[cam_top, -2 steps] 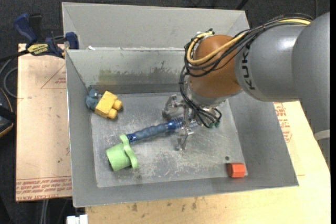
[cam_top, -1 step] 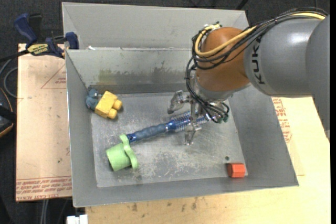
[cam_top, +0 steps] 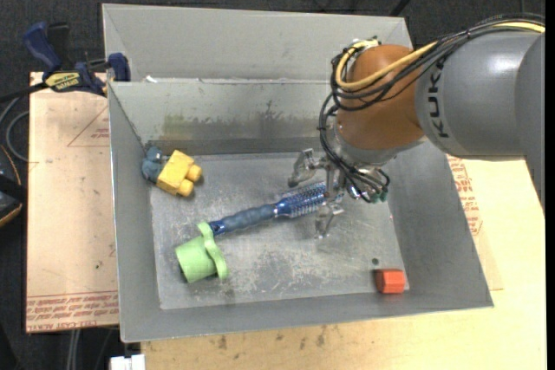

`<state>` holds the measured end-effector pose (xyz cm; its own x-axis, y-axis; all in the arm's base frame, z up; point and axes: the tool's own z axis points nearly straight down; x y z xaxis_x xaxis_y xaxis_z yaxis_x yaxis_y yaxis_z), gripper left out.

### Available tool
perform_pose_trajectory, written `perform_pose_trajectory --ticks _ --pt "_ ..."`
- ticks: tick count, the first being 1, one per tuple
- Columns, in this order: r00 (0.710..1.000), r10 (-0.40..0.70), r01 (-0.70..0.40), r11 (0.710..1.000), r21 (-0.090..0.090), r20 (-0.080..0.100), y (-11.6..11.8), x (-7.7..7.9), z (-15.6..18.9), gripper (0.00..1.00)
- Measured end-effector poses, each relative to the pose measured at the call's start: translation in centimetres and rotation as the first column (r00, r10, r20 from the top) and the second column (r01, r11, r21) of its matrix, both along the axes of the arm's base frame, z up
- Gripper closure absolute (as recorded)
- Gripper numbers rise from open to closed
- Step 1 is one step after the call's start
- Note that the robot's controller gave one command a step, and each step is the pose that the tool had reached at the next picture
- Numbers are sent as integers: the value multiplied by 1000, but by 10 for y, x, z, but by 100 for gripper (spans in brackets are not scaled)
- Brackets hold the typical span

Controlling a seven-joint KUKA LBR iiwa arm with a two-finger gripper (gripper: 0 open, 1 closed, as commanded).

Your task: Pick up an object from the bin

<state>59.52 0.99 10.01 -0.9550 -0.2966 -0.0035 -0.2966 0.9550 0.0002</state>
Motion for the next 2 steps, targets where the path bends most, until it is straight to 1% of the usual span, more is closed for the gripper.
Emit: perform_pose_trajectory --ticks 1,2 --pt "997 -81 81 997 5 1 -10 6 -24 0" --pt "997 -80 80 997 1 1 -9 8 -21 0"
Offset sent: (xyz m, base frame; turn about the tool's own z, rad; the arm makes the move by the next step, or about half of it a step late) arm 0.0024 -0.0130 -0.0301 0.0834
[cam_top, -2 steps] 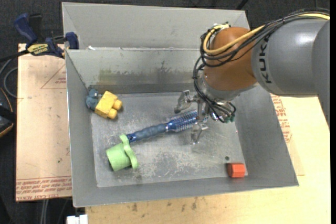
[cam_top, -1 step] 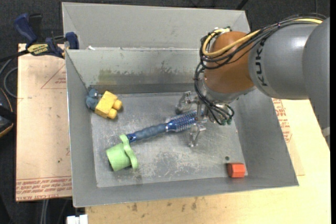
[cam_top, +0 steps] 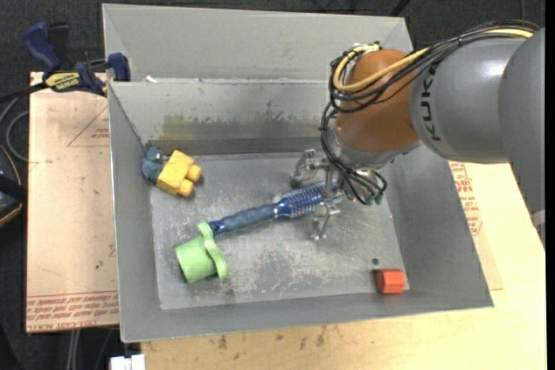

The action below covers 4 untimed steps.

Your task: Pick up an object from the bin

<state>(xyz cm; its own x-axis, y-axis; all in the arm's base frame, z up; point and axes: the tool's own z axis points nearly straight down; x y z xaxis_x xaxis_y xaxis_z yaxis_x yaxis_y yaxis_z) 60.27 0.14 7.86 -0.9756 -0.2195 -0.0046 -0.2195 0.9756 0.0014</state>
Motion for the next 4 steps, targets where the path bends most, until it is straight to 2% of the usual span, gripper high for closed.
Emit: perform_pose_trajectory --ticks 1,2,4 --pt "1000 -3 3 1000 1 9 0 3 2 100" --pt "1000 -4 4 1000 -2 2 0 4 47 100" --pt "1000 -6 6 1000 -2 2 1 6 117 100"
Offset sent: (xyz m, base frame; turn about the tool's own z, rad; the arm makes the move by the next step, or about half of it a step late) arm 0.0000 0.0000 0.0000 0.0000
